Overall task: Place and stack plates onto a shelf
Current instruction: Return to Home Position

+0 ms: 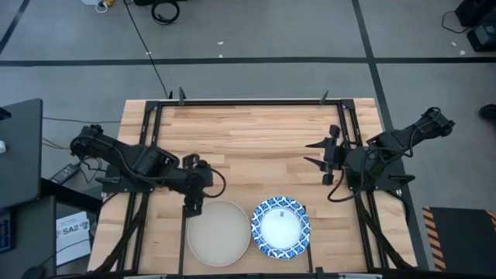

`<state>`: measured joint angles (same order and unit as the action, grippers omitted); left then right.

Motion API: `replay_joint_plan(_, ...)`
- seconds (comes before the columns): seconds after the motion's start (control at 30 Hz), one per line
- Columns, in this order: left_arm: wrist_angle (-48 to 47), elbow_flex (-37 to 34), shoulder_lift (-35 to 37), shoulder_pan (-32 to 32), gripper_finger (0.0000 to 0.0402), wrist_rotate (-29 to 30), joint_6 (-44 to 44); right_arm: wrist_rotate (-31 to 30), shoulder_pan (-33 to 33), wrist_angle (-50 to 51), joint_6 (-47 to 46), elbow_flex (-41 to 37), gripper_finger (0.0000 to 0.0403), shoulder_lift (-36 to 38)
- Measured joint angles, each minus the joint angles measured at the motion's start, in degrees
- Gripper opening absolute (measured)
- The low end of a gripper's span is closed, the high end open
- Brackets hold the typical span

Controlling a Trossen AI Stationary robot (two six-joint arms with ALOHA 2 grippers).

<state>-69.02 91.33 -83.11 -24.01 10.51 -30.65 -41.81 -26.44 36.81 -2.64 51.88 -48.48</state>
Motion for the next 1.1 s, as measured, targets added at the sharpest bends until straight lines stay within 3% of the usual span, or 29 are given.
replay_joint_plan(0.2, 8.7, 0.0, 0.1, 5.1, 0.0162, 8.1, 15.7, 0.2, 0.9, -6.9, 6.0, 0.0, 0.0176, -1.6)
replay_joint_plan(0.4, 20.5, 0.0, 1.2, 11.9, 0.0162, 7.8, 29.7, 7.4, 3.4, -16.3, 8.8, 0.0, 0.0176, -2.3)
replay_joint_plan(0.6, 32.5, 0.0, 2.7, 18.7, 0.0162, 7.2, 39.1, 14.7, 6.9, -31.8, 13.6, 0.0, 0.0176, -2.2)
replay_joint_plan(0.83, 29.5, 0.0, 8.5, 23.4, 0.0162, 6.9, 40.1, 17.2, 9.0, -30.1, 15.7, 1.8, 0.0176, 2.3)
replay_joint_plan(1.1, 19.0, -0.6, 20.7, 20.7, 0.0162, 6.8, 34.2, 17.3, 9.1, -20.4, 12.5, 2.0, 0.0176, 11.7)
